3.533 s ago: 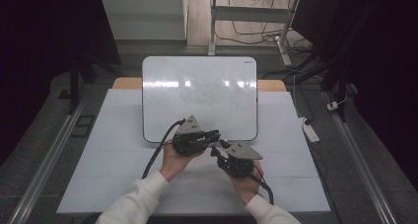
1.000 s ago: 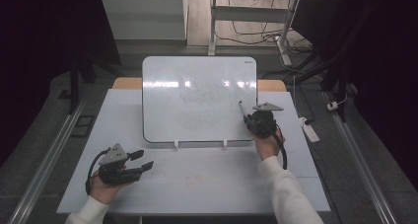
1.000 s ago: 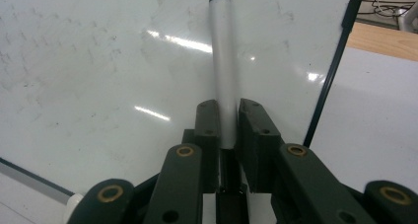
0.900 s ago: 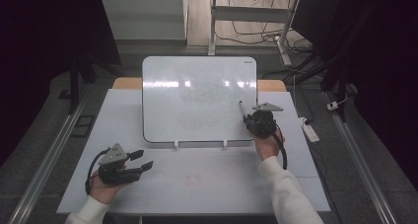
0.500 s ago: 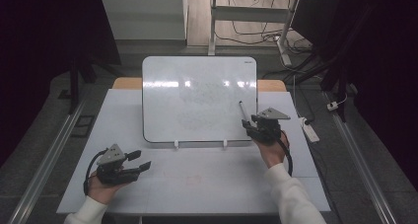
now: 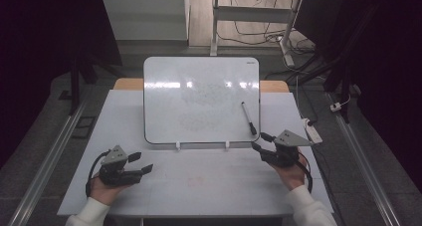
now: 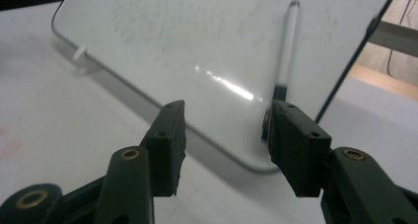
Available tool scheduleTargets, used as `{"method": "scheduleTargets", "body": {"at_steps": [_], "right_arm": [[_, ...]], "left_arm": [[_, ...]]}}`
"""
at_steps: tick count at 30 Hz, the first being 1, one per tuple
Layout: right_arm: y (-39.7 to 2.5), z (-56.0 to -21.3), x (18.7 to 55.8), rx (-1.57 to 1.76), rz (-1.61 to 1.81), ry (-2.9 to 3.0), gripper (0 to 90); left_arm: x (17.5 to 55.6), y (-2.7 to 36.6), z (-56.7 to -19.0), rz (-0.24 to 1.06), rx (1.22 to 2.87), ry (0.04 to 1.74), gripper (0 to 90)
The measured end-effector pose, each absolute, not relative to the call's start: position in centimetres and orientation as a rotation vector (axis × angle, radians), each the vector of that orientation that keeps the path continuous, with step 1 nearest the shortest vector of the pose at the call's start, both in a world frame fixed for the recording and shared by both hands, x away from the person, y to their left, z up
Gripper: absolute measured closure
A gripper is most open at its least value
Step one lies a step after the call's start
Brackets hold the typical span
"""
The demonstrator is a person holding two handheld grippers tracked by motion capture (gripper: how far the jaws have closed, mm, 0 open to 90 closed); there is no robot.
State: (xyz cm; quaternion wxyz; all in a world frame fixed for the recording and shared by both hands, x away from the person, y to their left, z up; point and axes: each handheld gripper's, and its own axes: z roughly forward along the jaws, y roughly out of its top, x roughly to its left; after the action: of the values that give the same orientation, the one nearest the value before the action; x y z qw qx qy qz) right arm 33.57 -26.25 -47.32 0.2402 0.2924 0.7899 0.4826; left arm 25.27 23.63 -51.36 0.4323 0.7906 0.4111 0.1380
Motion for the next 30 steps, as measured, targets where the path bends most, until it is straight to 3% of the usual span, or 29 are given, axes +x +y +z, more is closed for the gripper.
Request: {"method": "scheduleTargets", "body": {"at_steps": [13, 30], "right_arm": [[-31.7, -50.9, 31.7, 0.907, 1.29, 2.188, 43.4], [-31.1, -51.3, 31.8, 0.857, 1.24, 2.215, 43.3]], "left_arm": [[25.4, 23.9, -52.2, 0.363, 1.991, 1.079, 30.3], [25.4, 24.0, -52.4, 0.385, 2.006, 1.073, 29.6]]}}
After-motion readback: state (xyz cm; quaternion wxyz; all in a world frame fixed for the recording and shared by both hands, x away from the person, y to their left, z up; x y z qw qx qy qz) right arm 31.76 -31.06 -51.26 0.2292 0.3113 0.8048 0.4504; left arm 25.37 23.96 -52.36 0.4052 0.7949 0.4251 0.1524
